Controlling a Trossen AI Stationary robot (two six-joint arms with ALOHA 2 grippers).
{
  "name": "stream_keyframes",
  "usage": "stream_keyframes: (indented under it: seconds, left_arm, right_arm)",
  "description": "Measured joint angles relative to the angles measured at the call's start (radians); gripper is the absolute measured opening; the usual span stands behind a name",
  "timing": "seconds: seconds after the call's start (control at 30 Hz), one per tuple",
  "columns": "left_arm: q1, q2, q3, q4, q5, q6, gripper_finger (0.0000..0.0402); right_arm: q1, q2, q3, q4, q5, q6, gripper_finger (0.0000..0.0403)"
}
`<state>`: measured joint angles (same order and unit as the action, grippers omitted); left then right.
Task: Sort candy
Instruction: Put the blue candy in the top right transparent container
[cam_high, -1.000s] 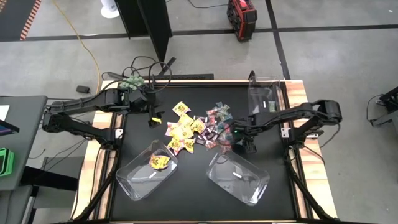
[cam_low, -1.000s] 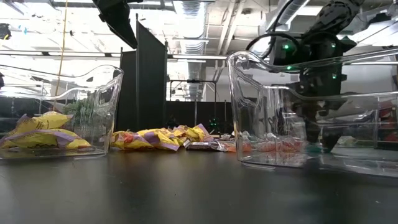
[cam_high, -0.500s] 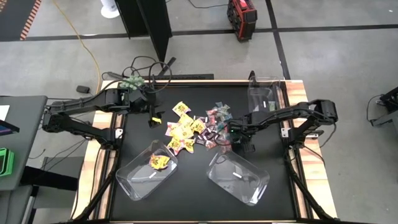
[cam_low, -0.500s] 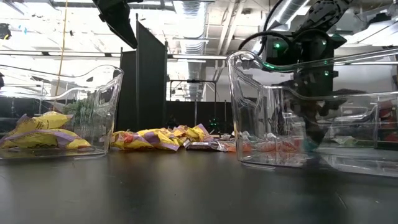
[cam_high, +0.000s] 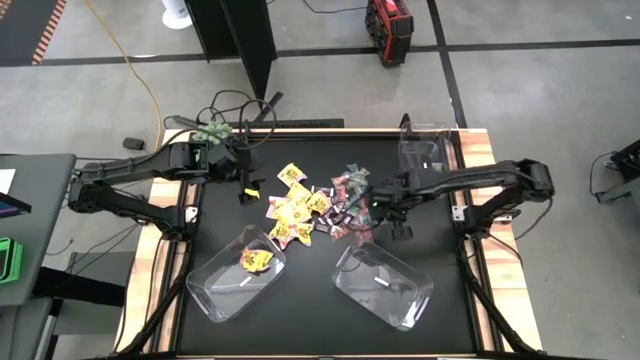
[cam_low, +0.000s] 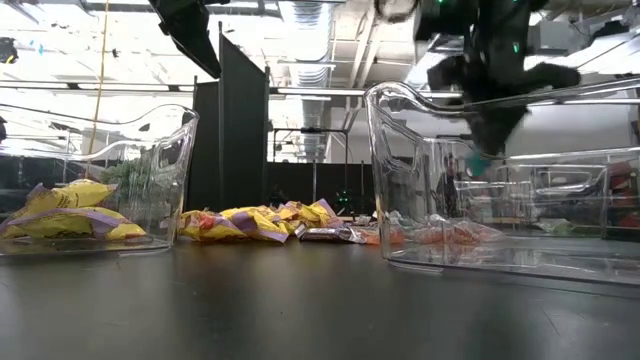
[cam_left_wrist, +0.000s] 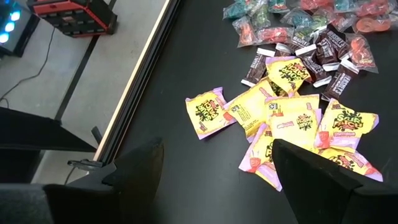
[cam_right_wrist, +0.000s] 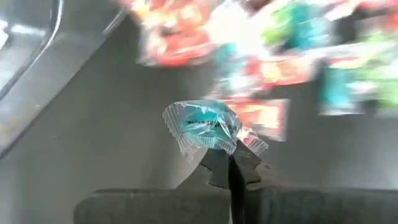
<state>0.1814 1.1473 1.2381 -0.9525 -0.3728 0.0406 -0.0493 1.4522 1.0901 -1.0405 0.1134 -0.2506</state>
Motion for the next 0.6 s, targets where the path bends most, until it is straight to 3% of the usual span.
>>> stream_keyframes:
  seconds: [0.13,0.47,0.6]
  left_arm:
    - [0.0,0.0,0.0,-0.002,0.0,-0.003,0.0295]
    - [0.0,0.0,0.0,-0.004,0.001,-0.042,0.0295]
    - [0.0,0.0,0.0,-0.007,0.001,-0.045,0.0295]
  right_arm:
    - [-0.064,-0.107,0.027,-0.029,0.125,0.066,0.0003]
    - [-0.41,-0.284,-0.017,-0.092,0.154,0.401,0.0003]
    - [-0.567,-0.32,-0.077,-0.078,0.171,0.434,0.0019]
